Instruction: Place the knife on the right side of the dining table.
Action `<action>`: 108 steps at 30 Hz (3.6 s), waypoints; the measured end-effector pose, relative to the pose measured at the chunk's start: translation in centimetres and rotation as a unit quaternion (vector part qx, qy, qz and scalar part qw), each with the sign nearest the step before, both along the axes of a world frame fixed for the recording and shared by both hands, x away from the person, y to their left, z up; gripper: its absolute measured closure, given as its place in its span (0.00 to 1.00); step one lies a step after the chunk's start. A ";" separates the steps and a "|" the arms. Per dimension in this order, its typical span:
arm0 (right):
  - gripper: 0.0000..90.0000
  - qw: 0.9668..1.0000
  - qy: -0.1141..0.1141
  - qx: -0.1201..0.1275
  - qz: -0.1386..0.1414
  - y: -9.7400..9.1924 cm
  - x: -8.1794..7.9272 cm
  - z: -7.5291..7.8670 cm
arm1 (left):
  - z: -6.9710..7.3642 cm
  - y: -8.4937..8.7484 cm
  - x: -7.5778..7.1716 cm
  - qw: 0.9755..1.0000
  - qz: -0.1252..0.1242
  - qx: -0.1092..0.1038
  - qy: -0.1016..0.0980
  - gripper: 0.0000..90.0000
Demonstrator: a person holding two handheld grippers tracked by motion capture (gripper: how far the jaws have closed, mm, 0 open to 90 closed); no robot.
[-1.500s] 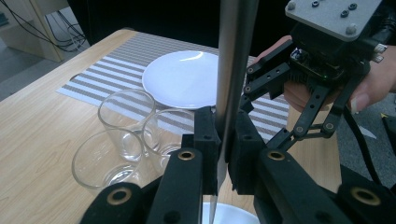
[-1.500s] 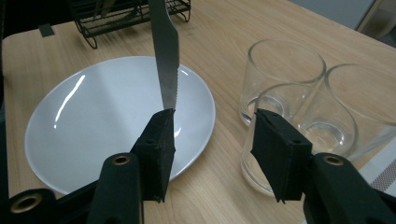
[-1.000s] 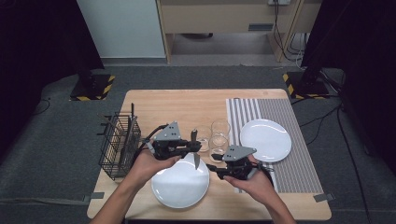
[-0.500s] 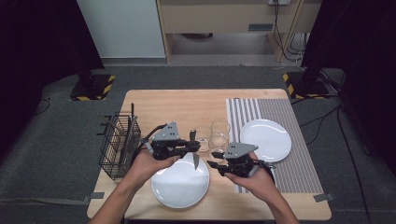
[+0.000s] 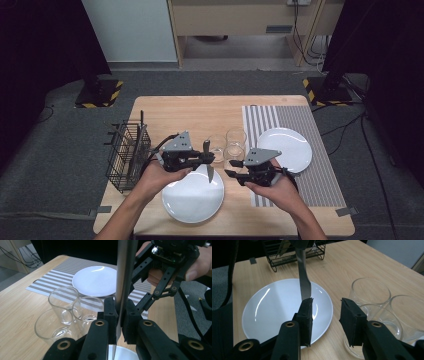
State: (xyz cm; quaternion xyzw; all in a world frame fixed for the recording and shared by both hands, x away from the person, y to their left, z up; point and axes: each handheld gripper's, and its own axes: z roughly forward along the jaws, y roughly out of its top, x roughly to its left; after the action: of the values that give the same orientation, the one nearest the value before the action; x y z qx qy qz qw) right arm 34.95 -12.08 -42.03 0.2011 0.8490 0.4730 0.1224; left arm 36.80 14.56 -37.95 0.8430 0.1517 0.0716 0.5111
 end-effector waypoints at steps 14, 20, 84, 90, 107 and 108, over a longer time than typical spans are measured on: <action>0.67 1.000 0.023 -0.005 0.009 -0.9 0.2 0.9 | 0.0 -0.2 0.0 1.000 -0.009 0.009 -0.004 0.93; 0.68 1.000 0.024 -0.003 0.013 -0.9 0.7 1.8 | 0.5 0.0 0.0 1.000 -0.010 0.001 -0.007 0.93; 0.67 0.996 0.001 0.019 0.092 2.6 1.4 7.3 | -1.4 -1.4 -0.2 0.999 -0.031 0.024 -0.002 0.93; 0.68 0.995 0.004 0.020 0.096 3.1 1.6 7.1 | -1.4 -1.4 -0.2 0.999 -0.032 0.025 -0.003 0.93; 0.81 0.994 0.009 0.031 0.109 3.4 2.0 7.1 | -1.4 -1.9 -0.2 0.999 -0.039 0.029 -0.001 0.92; 0.82 0.993 0.008 0.030 0.110 3.4 2.0 7.1 | -1.4 -1.9 -0.2 0.999 -0.040 0.030 -0.001 0.92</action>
State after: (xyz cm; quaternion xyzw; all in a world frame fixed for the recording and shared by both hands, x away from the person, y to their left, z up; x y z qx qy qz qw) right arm 36.96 -8.69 -34.96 0.1144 0.8523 0.5072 0.0565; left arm 36.58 12.63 -39.34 0.8632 0.1154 0.0567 0.4883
